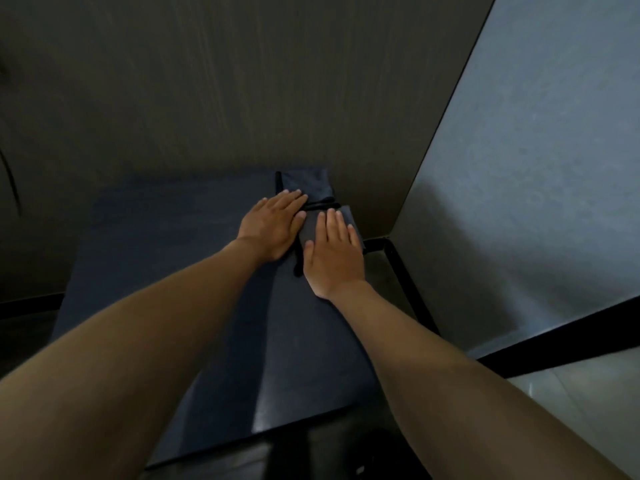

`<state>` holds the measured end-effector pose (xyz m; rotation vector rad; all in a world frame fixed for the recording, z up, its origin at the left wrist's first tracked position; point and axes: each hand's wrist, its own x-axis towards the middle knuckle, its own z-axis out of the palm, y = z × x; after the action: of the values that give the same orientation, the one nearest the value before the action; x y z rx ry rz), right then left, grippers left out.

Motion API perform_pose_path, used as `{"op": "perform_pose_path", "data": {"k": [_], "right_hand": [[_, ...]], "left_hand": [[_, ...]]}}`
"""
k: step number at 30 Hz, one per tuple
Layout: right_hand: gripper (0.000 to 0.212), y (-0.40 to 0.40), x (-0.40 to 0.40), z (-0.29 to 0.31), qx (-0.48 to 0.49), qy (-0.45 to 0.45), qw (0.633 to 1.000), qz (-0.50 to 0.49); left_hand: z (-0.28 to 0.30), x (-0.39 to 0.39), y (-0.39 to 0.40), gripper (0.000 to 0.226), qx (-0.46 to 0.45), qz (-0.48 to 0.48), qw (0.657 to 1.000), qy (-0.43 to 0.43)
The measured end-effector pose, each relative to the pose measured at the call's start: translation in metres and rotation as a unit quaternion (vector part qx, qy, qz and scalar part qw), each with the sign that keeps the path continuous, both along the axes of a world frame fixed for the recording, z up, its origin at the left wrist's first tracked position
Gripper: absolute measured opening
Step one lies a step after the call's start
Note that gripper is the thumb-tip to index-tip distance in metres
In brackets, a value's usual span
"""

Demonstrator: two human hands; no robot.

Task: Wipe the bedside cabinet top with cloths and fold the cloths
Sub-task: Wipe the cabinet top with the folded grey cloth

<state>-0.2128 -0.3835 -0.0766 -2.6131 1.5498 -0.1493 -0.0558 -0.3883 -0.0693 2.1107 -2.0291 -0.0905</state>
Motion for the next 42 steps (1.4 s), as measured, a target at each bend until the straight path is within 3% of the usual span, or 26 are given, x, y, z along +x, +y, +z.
{"op": "perform_pose_path", "data": {"k": [6,16,28,32,37,42], "right_hand": [[0.063,-0.029,0.023,0.002,0.020,0.013,1.000,0.003],[0.062,-0.075,0.080,0.010,0.038,0.057,0.998,0.010],[0.059,-0.131,0.122,0.011,0.044,0.062,0.997,0.020],[0.059,-0.118,0.106,0.012,0.043,0.061,0.997,0.025],[0.061,-0.070,0.074,0.009,0.041,0.050,0.998,0.021],[0.062,-0.023,0.046,0.013,0.050,0.044,0.998,0.015]], "left_hand": [[-0.002,0.030,0.026,0.046,-0.052,0.070,0.995,0.037],[0.004,0.049,0.070,0.042,-0.047,0.074,0.996,0.030],[0.012,0.060,0.062,0.036,-0.054,0.042,0.998,0.013],[0.015,0.057,0.066,0.039,-0.040,0.047,0.998,0.021],[0.011,0.048,0.070,0.055,0.026,0.059,0.997,-0.032],[0.015,0.041,0.076,0.059,0.082,0.072,0.994,-0.003]]}}
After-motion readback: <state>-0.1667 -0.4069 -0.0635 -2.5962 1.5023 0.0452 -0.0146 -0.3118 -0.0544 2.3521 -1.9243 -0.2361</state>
